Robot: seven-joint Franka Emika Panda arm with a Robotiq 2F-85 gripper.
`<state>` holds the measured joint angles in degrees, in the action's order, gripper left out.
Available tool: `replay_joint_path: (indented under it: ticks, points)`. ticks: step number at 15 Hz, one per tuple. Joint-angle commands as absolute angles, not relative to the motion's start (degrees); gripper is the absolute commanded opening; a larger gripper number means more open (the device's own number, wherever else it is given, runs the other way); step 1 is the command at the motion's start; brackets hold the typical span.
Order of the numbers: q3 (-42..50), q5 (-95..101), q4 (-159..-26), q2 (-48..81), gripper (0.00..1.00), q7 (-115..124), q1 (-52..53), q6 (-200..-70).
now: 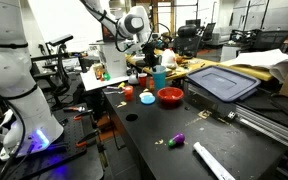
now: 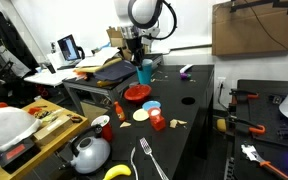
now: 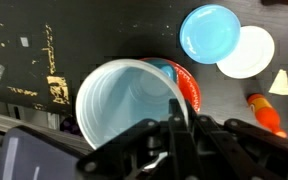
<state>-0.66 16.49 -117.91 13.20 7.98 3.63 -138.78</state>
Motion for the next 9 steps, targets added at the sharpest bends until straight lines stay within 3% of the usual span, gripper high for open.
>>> replay_joint_path:
  ticks: [1,9]
  points:
    - [-2.47,15.82,-115.76,14.29,0.01,5.34,5.74,-137.04]
    - [-7.25,11.41,-115.07,14.91,0.01,-3.61,7.87,-133.68]
